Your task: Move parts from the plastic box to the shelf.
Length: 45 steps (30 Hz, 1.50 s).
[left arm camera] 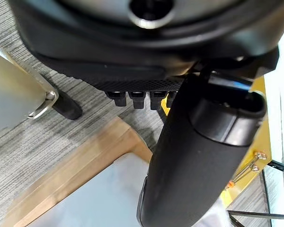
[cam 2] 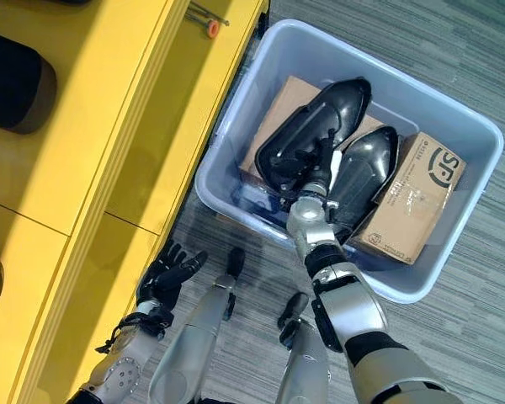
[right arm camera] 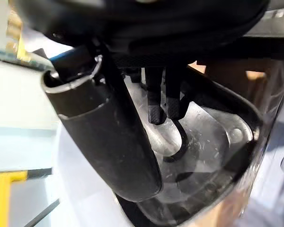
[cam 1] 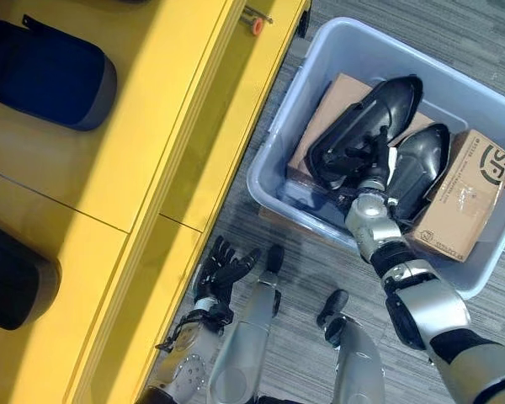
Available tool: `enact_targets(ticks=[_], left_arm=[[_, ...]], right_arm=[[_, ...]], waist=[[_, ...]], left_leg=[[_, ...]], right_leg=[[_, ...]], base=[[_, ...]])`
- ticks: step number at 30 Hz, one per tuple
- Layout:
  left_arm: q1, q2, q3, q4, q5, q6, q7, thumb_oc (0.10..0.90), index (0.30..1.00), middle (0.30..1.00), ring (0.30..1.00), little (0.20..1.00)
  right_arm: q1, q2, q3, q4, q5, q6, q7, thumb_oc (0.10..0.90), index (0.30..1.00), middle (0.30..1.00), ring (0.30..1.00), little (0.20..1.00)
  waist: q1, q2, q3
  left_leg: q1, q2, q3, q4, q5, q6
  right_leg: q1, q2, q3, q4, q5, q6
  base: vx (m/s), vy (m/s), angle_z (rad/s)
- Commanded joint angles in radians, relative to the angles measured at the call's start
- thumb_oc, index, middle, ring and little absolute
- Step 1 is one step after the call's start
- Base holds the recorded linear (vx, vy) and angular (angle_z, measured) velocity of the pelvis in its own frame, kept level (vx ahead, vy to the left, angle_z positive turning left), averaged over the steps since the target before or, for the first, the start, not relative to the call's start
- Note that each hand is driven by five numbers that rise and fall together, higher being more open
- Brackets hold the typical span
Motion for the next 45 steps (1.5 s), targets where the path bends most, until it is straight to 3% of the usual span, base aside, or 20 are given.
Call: enact_targets(ticks=[1, 3, 11, 19, 23, 26, 30, 32, 34, 44, 45], left_arm=[[0.036, 0.009, 0.023, -0.095, -0.004, -0.064, -0.019, 0.900, 1.000, 1.000, 1.000, 1.000], [0.038, 0.014, 0.027, -0.100, -0.002, -0.065, -0.023, 0.900, 1.000, 1.000, 1.000, 1.000], [0.034, 0.015, 0.038, -0.103, -0.002, -0.071, -0.027, 0.900, 1.000, 1.000, 1.000, 1.000], [0.027, 0.001, 0.065, -0.101, -0.007, -0.087, -0.020, 0.900, 1.000, 1.000, 1.000, 1.000], [0.028, -0.006, 0.083, -0.095, -0.009, -0.091, -0.019, 0.900, 1.000, 1.000, 1.000, 1.000], [0.034, -0.010, 0.100, -0.095, -0.013, -0.094, -0.021, 0.900, 1.000, 1.000, 1.000, 1.000], [0.033, -0.005, 0.100, -0.096, -0.017, -0.093, -0.025, 0.900, 1.000, 1.000, 1.000, 1.000], [0.035, 0.008, 0.094, -0.094, -0.022, -0.084, -0.027, 0.900, 1.000, 1.000, 1.000, 1.000], [0.031, 0.014, 0.085, -0.088, -0.023, -0.079, -0.034, 0.900, 1.000, 1.000, 1.000, 1.000], [0.010, 0.030, 0.047, -0.070, -0.019, -0.056, -0.041, 0.900, 1.000, 1.000, 1.000, 1.000], [0.006, 0.031, 0.032, -0.060, -0.014, -0.044, -0.045, 0.900, 1.000, 1.000, 1.000, 1.000]], right_arm=[[0.056, -0.191, -0.052, 0.087, 0.035, 0.020, -0.048, 0.900, 1.000, 1.000, 1.000, 1.000], [0.020, -0.253, -0.032, 0.110, 0.014, 0.034, -0.040, 0.900, 1.000, 1.000, 1.000, 1.000], [-0.063, -0.359, 0.055, 0.108, -0.075, 0.048, -0.032, 0.900, 1.000, 1.000, 1.000, 1.000], [-0.107, -0.359, 0.121, 0.002, -0.149, 0.052, -0.038, 0.900, 1.000, 1.000, 1.000, 1.000], [-0.100, -0.332, 0.139, -0.082, -0.178, 0.053, -0.033, 0.900, 1.000, 1.000, 1.000, 1.000], [-0.086, -0.251, 0.160, -0.181, -0.197, 0.064, 0.003, 0.900, 1.000, 1.000, 1.000, 1.000], [-0.108, -0.190, 0.172, -0.174, -0.190, 0.062, 0.020, 0.900, 1.000, 1.000, 1.000, 1.000], [-0.139, -0.088, 0.158, -0.137, -0.119, 0.052, 0.046, 0.900, 1.000, 1.000, 1.000, 1.000], [-0.162, -0.045, 0.158, -0.093, -0.087, 0.051, 0.061, 0.900, 1.000, 1.000, 1.000, 1.000], [-0.203, 0.004, 0.098, 0.064, 0.041, 0.054, 0.108, 0.900, 1.000, 1.000, 1.000, 1.000], [-0.205, -0.002, 0.092, 0.098, 0.050, 0.064, 0.120, 0.900, 1.000, 1.000, 1.000, 1.000]], waist=[[-0.003, 0.022, -0.004], [-0.003, 0.020, -0.004], [-0.004, 0.011, -0.004], [-0.018, -0.007, -0.004], [-0.027, -0.019, -0.004], [-0.034, -0.031, -0.004], [-0.030, -0.031, -0.004], [-0.019, -0.022, -0.004], [-0.012, -0.018, -0.004], [0.027, 0.014, -0.004], [0.044, 0.029, -0.004]], left_leg=[[-0.001, 0.061, -0.016, 0.043, -0.137, -0.011], [0.000, 0.062, -0.016, 0.041, -0.135, -0.012], [0.005, 0.060, -0.018, 0.032, -0.128, -0.014], [0.001, 0.064, -0.012, 0.034, -0.124, -0.015], [-0.001, 0.069, -0.008, 0.032, -0.123, -0.016], [-0.004, 0.073, -0.007, 0.031, -0.123, -0.015], [-0.006, 0.071, -0.008, 0.033, -0.124, -0.015], [-0.005, 0.068, -0.009, 0.036, -0.124, -0.015], [-0.004, 0.065, -0.012, 0.035, -0.123, -0.014], [-0.015, 0.047, -0.028, 0.046, -0.125, -0.011], [0.003, 0.043, -0.035, 0.055, -0.154, -0.014]], right_leg=[[0.029, -0.050, 0.029, -0.126, 0.102, 0.042], [0.032, -0.050, 0.027, -0.129, 0.104, 0.044], [0.033, -0.045, 0.029, -0.132, 0.107, 0.043], [0.023, -0.040, 0.039, -0.128, 0.108, 0.039], [0.016, -0.037, 0.044, -0.127, 0.108, 0.037], [0.008, -0.034, 0.050, -0.126, 0.109, 0.034], [0.009, -0.033, 0.050, -0.126, 0.109, 0.032], [0.015, -0.035, 0.049, -0.125, 0.107, 0.031], [0.019, -0.035, 0.048, -0.125, 0.105, 0.030], [0.033, -0.041, 0.026, -0.119, 0.099, 0.032], [0.054, -0.041, 0.026, -0.113, 0.078, 0.040]], base=[[0.00, 0.000, 0.00], [0.00, 0.000, 0.00], [0.00, -0.003, -0.04], [0.00, 0.002, -0.01], [0.00, 0.003, -0.04], [-0.01, -0.001, -0.07], [0.00, -0.005, -0.09], [0.00, 0.001, -0.02], [0.00, 0.000, 0.00], [0.02, -0.012, 0.06], [0.10, -0.032, 0.09]])
